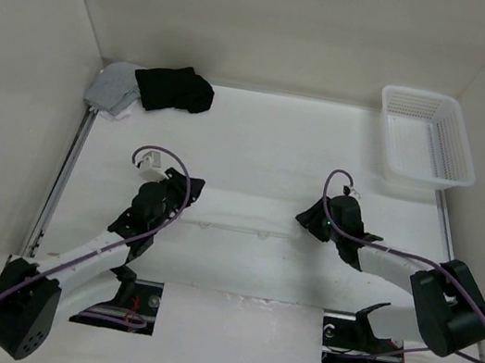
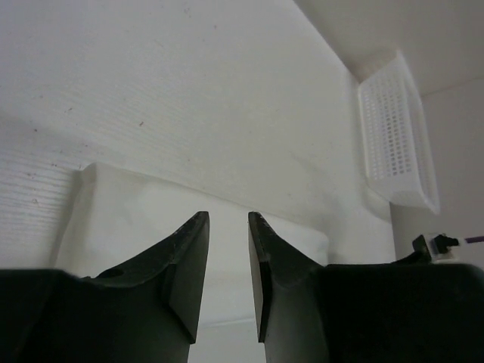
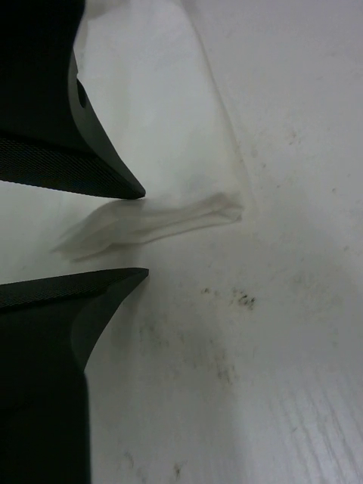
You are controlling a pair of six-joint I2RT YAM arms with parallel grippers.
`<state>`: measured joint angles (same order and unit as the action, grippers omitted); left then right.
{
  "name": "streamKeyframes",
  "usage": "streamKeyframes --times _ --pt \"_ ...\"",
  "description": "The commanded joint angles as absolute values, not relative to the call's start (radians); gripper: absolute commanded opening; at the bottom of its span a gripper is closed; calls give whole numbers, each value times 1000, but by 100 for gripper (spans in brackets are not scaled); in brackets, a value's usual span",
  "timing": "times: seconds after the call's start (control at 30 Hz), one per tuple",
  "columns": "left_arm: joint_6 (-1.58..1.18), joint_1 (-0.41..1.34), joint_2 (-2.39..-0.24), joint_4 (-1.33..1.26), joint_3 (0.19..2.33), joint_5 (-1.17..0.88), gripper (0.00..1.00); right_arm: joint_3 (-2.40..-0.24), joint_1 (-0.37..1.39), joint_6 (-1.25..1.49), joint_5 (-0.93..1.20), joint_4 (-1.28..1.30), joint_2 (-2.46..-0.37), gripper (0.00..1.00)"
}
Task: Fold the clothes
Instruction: Fold the tank top
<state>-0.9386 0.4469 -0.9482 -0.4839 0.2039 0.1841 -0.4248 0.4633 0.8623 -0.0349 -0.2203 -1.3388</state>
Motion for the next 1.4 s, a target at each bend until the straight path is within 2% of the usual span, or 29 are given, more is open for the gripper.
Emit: streamKeyframes --times 0.0,0.1,0.2,0.33,0.4,0.5,0.7,0.8,0.9,1.07,1.37 --pt "-916 441 -847 -420 207 170 26 -419 473 882 6 -229 -1365 49" --pt "-913 439 -779 -382 213 170 27 -434 473 891 52 -253 -1403 50" --pt "-908 439 -756 -368 221 166 28 -442 473 911 115 -308 -1465 44" --pt "-908 439 -772 -376 219 144 28 -419 452 946 146 -377 -1502 26" --pt "-910 439 -781 -377 221 138 28 -408 447 960 150 -393 -1497 13" --pt "-908 446 -788 -376 225 127 28 -362 453 973 76 -379 -1398 7" --pt "-916 488 -825 -391 221 127 28 -328 469 931 -58 -91 -1062 6" --pt "-920 505 -836 -406 219 129 28 -389 504 893 -130 104 -902 6" --pt "-923 516 -838 -417 219 127 28 -495 557 862 -184 241 -858 6" --pt "-928 524 -815 -420 218 121 28 -675 674 844 -238 308 -984 7" --pt "-930 505 -738 -414 184 60 29 -1038 814 870 -273 382 -1376 7"
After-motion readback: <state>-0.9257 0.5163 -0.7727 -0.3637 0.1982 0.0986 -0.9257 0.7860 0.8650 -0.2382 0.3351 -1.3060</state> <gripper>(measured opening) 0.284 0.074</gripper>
